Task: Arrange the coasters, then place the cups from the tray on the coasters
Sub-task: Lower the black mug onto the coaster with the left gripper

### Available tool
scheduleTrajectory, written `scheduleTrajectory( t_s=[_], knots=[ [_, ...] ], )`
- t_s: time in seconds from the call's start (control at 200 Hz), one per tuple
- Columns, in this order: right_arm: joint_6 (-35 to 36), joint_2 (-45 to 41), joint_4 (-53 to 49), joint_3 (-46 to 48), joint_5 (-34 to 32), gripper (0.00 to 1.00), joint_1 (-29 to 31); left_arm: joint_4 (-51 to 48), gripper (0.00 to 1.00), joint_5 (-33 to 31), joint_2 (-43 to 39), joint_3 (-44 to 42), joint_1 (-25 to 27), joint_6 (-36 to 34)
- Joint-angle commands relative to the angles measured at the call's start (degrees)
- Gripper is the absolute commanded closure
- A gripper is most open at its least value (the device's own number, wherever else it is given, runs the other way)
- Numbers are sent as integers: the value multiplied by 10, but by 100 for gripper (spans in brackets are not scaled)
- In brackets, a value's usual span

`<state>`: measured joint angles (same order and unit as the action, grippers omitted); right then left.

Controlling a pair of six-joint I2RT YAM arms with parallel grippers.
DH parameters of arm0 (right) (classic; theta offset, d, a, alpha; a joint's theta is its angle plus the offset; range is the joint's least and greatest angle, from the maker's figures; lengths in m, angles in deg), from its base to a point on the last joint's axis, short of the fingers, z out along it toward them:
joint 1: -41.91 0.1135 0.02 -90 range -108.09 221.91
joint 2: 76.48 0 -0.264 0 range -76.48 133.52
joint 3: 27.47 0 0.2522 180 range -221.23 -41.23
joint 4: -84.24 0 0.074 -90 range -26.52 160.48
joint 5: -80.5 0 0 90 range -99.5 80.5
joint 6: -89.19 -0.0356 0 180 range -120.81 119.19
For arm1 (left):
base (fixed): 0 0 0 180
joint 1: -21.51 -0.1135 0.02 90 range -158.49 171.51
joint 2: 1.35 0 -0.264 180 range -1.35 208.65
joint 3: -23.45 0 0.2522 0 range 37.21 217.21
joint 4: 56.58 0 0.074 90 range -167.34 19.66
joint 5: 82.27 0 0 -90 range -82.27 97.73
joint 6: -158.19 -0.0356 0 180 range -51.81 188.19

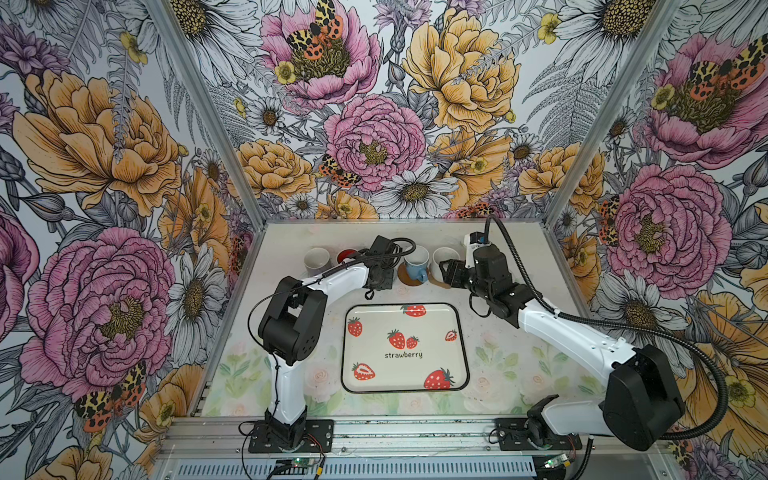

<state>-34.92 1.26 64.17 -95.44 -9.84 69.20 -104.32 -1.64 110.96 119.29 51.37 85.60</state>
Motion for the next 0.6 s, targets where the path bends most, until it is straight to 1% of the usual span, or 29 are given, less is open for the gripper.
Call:
scheduleTrajectory(
  t_s=[0.0,0.22,0.47,0.59],
  knots=[
    [-5,2,14,-13,3,40,-3,46,100,-13,0,17,2,5],
    [-5,0,14,-13,5,40,-3,45,100,-11,0,19,3,8],
    [-6,0,14,-13,7,40,-4,45,79,-2,2,21,3,10],
    [-6,-1,14,-12,7,40,-3,45,73,-1,2,21,4,11]
  ],
)
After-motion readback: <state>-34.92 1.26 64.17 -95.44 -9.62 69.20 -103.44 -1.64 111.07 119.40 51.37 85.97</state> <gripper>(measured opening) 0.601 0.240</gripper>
